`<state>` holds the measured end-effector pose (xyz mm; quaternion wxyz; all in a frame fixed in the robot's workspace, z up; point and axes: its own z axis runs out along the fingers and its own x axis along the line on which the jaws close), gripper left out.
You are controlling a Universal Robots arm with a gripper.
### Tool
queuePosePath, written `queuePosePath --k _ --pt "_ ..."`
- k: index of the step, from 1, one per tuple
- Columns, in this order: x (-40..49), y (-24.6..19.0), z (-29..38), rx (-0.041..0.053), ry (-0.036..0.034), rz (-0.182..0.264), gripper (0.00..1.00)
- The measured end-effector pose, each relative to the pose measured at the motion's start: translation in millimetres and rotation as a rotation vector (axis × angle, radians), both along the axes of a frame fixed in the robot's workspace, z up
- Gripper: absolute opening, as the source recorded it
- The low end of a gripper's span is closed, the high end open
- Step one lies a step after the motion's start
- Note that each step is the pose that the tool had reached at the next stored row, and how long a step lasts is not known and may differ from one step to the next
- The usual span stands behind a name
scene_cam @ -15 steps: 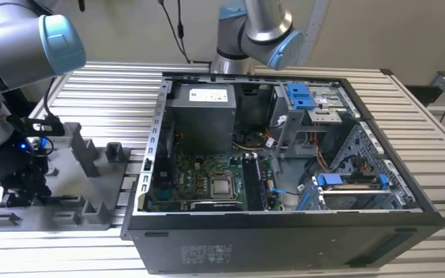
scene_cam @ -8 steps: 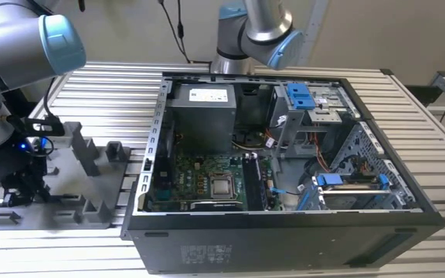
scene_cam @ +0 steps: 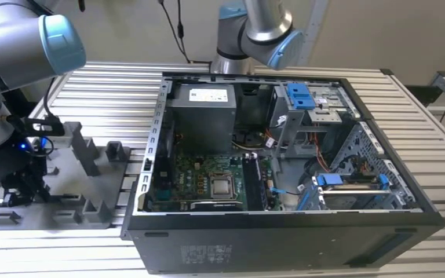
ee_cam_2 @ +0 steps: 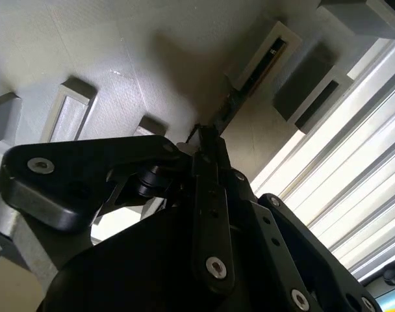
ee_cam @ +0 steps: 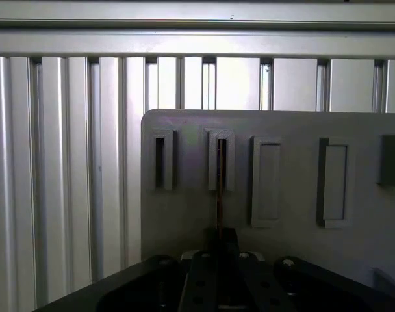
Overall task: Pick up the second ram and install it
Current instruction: 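Pick up the second ram and move it above second insertion slot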
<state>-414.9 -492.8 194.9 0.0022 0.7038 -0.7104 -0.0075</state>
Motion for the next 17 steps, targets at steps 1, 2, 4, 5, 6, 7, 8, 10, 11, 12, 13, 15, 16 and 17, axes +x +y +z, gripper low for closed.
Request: queuePosePath --k 1,2,4,5,6,7,8,10,11,12,13,15,16,17 --pt "0.0 0.0 0.0 0.0 0.0 0.0 0.14" --pt "0.0 0.0 0.3 0.0001 -0.0001 0.0 0.14" --pt "0.0 0.0 1.6 -0.0001 0.0001 0.0 0.14" --pt "0.0 0.0 2.4 0.0001 0.0 0.0 0.14" --pt "0.0 0.0 3.3 0.0001 -0.0001 0.0 0.14" --pt "0.0 0.0 4.0 0.0001 -0.0001 0.0 0.14" --pt "0.0 0.0 4.2 0.0002 -0.0002 0.0 0.14" --pt "0.0 0.0 4.6 0.0001 -0.0002 0.0 0.14" --pt "0.0 0.0 4.7 0.0001 0.0 0.0 0.14" --pt "0.0 0.0 4.8 0.0001 -0.0001 0.0 0.14" --pt "0.0 0.0 4.9 0.0001 0.0 0.0 0.14" --pt "-0.1 0.0 6.2 -0.0002 0.0003 0.0 0.14" --pt "-0.1 0.0 6.8 -0.0002 0.0002 0.0 0.14" --pt "0.0 0.0 7.4 0.0 0.0 0.0 0.14"
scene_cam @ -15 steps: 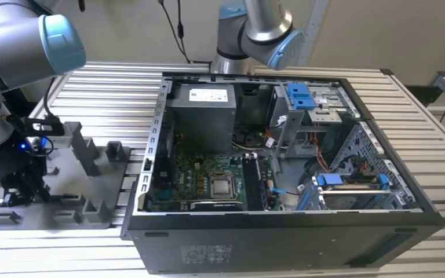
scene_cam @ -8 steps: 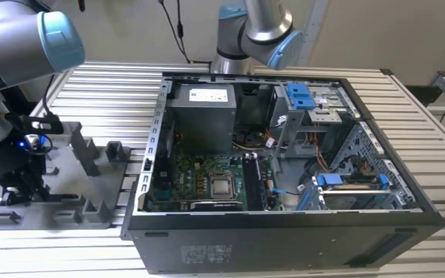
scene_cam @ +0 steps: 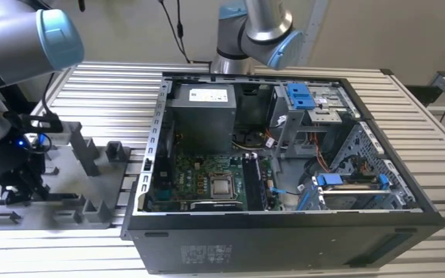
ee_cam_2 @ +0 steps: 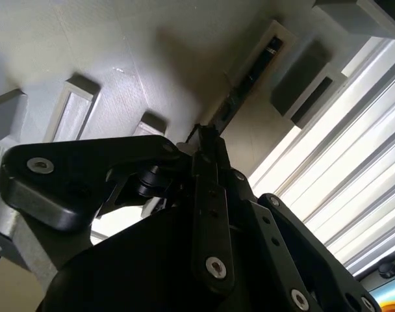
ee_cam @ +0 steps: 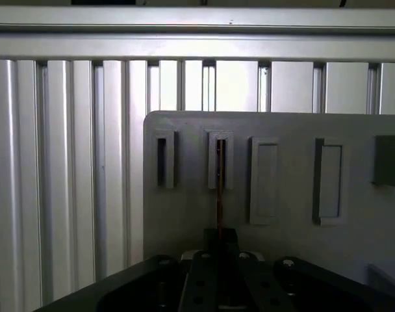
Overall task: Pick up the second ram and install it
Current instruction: 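Pick up the second ram and move it above second insertion slot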
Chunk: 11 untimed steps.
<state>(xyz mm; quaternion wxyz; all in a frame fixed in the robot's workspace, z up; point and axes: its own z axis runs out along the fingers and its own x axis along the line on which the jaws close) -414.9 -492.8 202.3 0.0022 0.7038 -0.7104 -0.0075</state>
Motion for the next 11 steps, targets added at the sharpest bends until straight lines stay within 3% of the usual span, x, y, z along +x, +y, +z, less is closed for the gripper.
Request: queuePosePath --k 11 --pt "0.0 0.0 5.1 -0.0002 0.0003 0.0 0.14"
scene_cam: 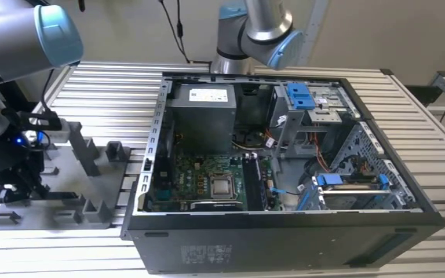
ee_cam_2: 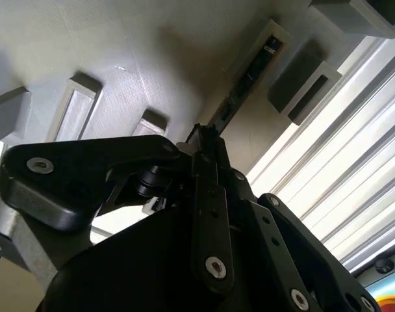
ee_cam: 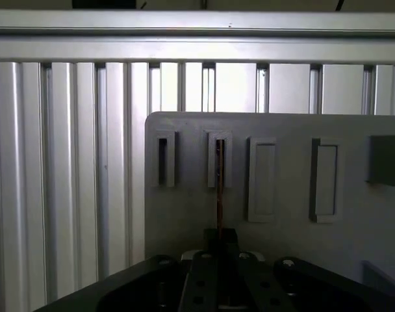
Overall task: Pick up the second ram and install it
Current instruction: 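Pick up the second ram and move it above second insertion slot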
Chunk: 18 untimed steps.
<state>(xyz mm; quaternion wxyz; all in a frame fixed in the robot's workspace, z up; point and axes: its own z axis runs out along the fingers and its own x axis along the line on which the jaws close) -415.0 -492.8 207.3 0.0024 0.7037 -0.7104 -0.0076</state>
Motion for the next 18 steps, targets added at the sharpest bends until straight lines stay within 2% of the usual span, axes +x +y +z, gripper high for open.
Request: queuePosePath --k 7,18 --pt "0.0 0.0 1.5 0.0 0.0 0.0 0.14" --pt "0.0 0.0 11.8 0.0002 -0.0003 -0.001 0.14"
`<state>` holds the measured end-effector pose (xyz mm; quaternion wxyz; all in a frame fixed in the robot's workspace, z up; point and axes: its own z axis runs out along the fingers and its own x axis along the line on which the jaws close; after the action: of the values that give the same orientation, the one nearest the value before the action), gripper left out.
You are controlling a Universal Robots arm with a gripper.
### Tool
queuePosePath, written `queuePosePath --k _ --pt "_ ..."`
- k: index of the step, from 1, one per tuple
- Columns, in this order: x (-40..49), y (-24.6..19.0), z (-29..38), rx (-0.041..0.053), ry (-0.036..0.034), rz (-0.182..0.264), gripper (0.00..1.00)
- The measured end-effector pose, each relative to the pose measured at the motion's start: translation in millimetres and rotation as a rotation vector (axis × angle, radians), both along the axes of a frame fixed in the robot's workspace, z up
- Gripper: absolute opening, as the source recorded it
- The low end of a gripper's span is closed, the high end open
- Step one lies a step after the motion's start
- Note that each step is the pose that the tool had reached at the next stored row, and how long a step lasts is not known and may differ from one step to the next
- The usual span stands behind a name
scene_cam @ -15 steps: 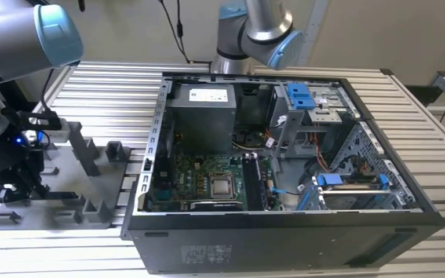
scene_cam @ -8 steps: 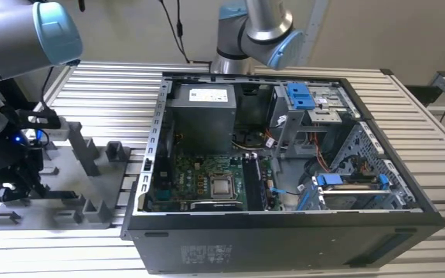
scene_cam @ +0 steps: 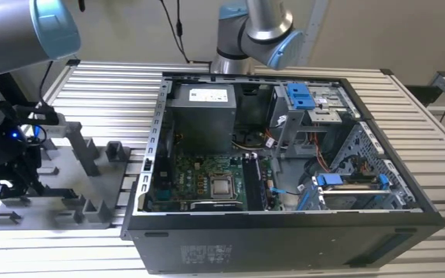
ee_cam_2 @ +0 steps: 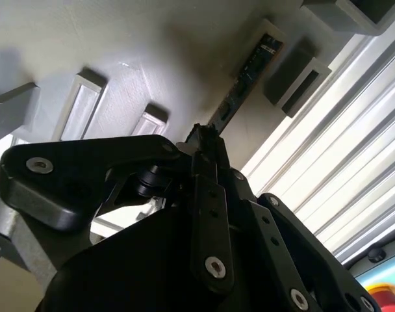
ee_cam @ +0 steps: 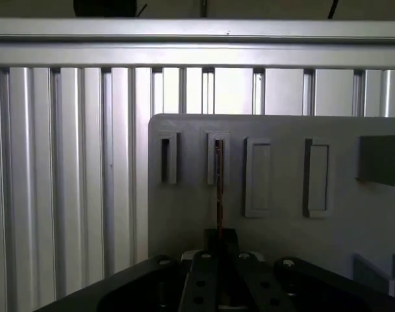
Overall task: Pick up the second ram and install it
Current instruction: 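Pick up the second ram and move it above second insertion slot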
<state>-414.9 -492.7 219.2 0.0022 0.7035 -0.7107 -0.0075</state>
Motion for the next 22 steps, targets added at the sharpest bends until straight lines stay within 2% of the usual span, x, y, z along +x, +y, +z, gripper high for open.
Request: queuePosePath --k 11,22 --pt "-0.1 -0.1 4.0 -0.0003 0.0003 0.0 0.14" --pt "-0.1 0.0 19.8 0.0 0.0001 0.0 0.14"
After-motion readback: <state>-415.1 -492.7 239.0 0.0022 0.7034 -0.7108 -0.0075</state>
